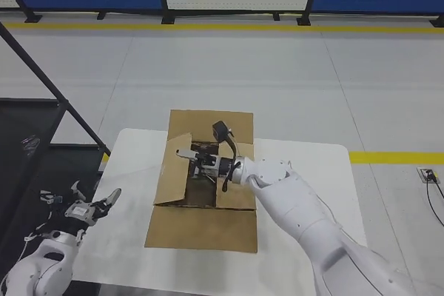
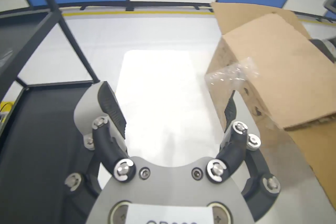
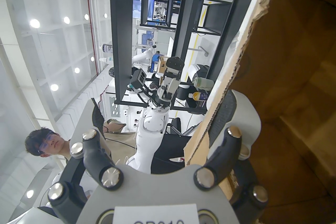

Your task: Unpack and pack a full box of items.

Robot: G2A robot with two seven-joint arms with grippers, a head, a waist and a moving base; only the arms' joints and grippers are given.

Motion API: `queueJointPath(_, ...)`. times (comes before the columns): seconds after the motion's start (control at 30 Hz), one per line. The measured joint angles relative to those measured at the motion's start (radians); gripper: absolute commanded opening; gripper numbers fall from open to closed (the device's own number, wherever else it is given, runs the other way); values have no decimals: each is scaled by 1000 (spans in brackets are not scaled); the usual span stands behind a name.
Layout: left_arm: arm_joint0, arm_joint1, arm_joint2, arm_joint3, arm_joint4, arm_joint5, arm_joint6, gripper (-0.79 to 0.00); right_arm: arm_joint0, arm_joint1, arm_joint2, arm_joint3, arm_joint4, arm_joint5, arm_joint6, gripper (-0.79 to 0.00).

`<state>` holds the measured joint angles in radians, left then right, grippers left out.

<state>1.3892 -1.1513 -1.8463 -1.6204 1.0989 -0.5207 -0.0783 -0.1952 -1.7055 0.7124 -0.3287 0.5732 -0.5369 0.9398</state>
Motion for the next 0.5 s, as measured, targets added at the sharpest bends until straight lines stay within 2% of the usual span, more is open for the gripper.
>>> queueJointPath(0.07, 14, 7, -16, -16, -4, -86, -10, 0, 5, -8, 3, -3, -1, -9, -12, 0)
queueJointPath(0.17, 28, 13, -15, -42, -5, -161, -18, 0, 12, -20, -1, -6, -19, -14, -41, 0)
queueJointPath(0.33, 36, 16, 29, -74, -8, -207, -37, 0, 22, -45, -17, -12, -66, -15, -108, 0)
queueJointPath(0.5, -1, 17, 94, -52, -33, -209, -96, 0, 28, -71, -27, -14, -98, -27, -154, 0)
